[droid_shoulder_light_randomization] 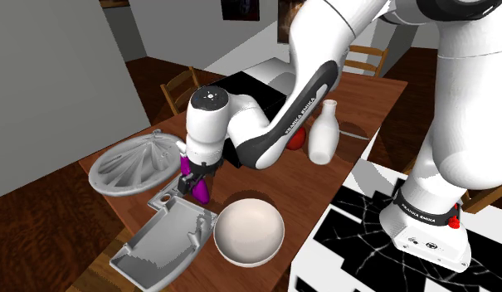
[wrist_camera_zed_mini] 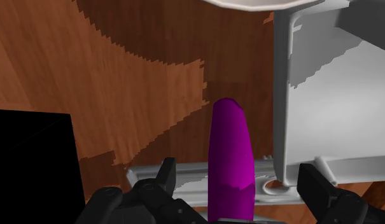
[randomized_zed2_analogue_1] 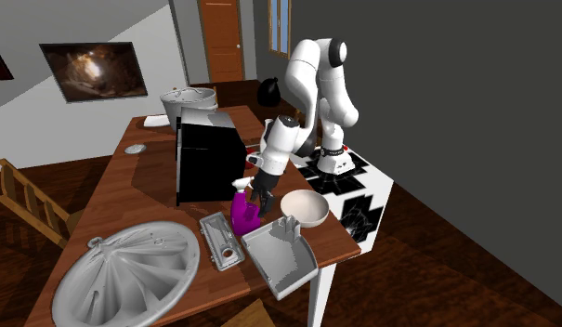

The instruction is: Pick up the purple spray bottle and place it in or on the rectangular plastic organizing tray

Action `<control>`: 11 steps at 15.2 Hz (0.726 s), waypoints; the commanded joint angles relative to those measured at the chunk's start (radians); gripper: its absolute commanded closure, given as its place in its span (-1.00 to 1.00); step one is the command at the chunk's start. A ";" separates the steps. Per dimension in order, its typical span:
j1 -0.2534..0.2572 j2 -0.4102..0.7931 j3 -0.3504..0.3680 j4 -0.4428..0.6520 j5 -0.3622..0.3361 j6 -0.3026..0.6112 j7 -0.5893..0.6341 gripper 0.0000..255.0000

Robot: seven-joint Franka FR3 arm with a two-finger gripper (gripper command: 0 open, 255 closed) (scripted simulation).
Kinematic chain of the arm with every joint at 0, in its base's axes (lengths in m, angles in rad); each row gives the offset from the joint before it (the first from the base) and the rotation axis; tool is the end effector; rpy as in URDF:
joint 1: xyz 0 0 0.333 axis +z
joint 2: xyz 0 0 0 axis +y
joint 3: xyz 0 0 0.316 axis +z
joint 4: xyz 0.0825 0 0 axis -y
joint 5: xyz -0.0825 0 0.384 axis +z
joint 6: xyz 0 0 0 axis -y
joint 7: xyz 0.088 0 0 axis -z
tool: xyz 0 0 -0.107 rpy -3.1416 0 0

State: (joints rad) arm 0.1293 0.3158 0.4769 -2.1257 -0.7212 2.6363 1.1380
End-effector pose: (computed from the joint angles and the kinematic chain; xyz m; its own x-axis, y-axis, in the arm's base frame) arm 0.4803 0.3450 0.2976 0.9297 0.0205 0.3678 0.0253 -0.9996 -0.0083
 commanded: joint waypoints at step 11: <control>0.002 0.005 -0.004 0.001 -0.007 0.004 0.004 1.00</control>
State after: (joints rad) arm 0.1306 0.3205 0.4729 -2.1241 -0.7280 2.6395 1.1422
